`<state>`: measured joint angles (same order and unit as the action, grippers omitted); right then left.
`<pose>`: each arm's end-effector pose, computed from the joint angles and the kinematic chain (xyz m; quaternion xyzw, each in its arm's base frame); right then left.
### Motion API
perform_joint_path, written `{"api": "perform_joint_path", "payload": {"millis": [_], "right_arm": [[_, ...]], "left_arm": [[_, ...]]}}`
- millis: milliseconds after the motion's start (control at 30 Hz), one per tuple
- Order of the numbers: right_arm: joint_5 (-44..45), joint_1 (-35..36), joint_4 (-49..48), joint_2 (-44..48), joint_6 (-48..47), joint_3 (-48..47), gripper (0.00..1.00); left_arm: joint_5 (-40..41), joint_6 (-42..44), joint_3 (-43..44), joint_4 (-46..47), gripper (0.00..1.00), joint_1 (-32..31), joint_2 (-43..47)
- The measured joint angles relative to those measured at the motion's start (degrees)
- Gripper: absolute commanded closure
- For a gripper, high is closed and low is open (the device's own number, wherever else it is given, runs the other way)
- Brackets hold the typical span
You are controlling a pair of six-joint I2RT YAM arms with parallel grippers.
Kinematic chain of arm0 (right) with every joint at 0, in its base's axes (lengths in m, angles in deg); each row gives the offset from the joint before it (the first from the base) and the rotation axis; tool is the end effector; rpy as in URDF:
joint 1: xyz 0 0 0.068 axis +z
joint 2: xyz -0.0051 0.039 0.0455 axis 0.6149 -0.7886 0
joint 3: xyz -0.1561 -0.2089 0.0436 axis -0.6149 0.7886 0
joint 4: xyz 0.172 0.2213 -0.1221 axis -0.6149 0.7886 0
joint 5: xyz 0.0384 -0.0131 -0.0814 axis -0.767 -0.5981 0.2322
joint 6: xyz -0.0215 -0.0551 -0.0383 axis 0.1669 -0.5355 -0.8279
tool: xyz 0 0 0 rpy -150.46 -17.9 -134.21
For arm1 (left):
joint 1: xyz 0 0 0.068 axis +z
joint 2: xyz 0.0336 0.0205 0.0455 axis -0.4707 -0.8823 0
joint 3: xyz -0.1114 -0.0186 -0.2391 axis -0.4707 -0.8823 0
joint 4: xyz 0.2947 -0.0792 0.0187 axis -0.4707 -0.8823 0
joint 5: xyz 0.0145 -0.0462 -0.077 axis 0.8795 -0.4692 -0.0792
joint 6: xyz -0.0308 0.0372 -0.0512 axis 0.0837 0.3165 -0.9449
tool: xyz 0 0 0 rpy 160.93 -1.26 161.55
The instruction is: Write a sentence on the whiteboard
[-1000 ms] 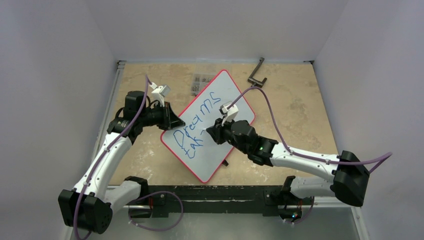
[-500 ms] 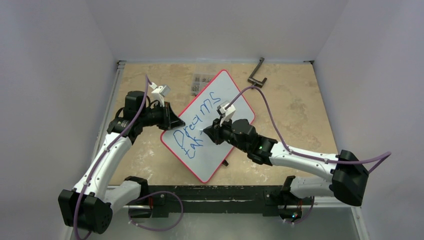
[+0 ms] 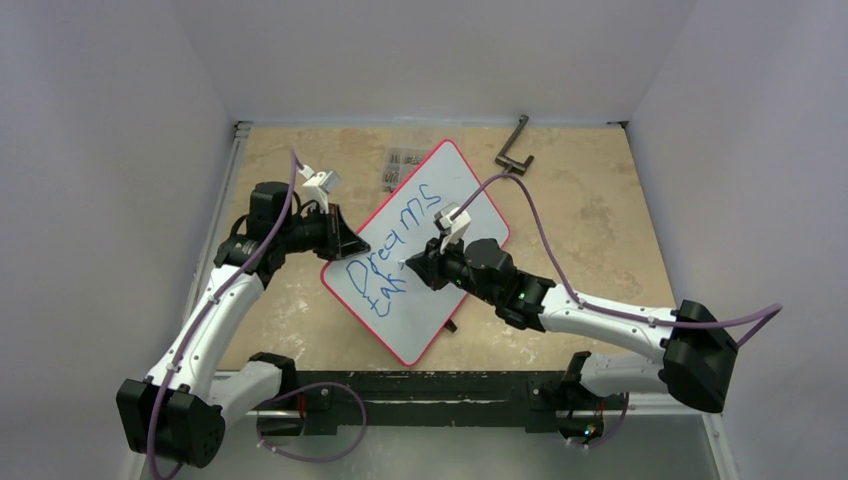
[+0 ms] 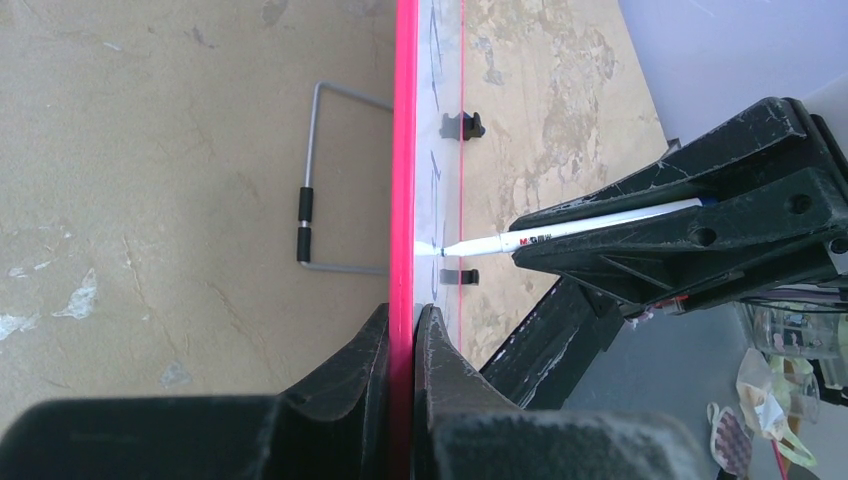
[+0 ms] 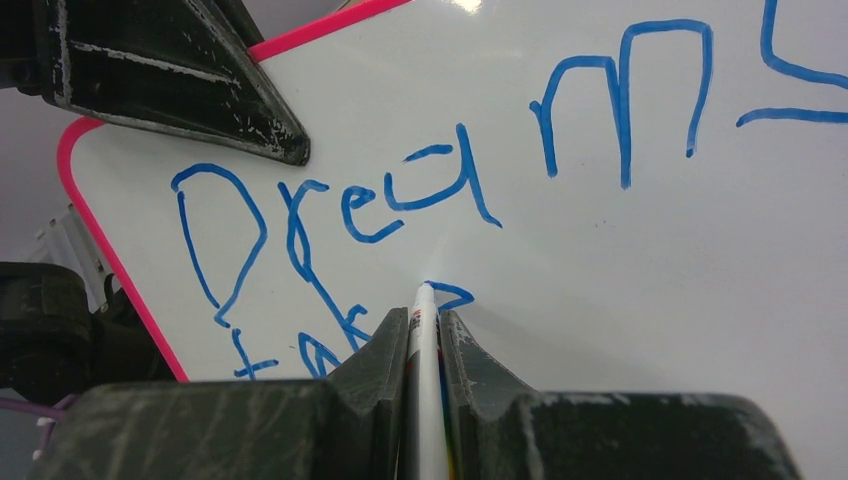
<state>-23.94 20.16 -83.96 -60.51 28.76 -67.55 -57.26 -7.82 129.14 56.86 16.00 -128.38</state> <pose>0.1898 0.2903 0.2378 -0.2141 0.7488 0.3529 0.5185 0.2665 -0.0939 0.2834 0.1043 0.8507 -0.3955 0.3303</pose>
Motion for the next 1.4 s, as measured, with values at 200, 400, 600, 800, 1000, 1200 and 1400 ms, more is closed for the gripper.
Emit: {"api": "perform_joint_path", "payload": {"millis": [200, 400, 600, 800, 1000, 1200, 1400], "right_arm": [[-0.8, 0.0, 0.0, 1.0, 0.5, 1.7, 1.00], [-1.3, 0.0, -0.2, 1.2, 1.0, 2.4, 1.00], [-1.3, 0.0, -0.2, 1.7, 1.5, 3.2, 1.00], [-1.3, 0.0, 0.3, 2.5, 2.5, 4.4, 1.00], [-0.6, 0.1, 1.4, 2.9, 3.0, 4.4, 1.00], [1.0, 0.1, 2.8, 3.1, 2.9, 4.4, 1.00], [3.3, 0.2, 5.1, 3.3, 2.3, 3.6, 1.00]], "left_arm": [[0.0, 0.0, 0.0, 0.0, 1.00, 0.0, 0.0], [0.0, 0.0, 0.0, 0.0, 1.00, 0.0, 0.0], [0.0, 0.0, 0.0, 0.0, 1.00, 0.0, 0.0], [0.0, 0.0, 0.0, 0.0, 1.00, 0.0, 0.0], [0.0, 0.0, 0.0, 0.0, 1.00, 0.0, 0.0], [0.0, 0.0, 0.0, 0.0, 1.00, 0.0, 0.0], [0.0, 0.0, 0.0, 0.0, 1.00, 0.0, -0.1]]}}
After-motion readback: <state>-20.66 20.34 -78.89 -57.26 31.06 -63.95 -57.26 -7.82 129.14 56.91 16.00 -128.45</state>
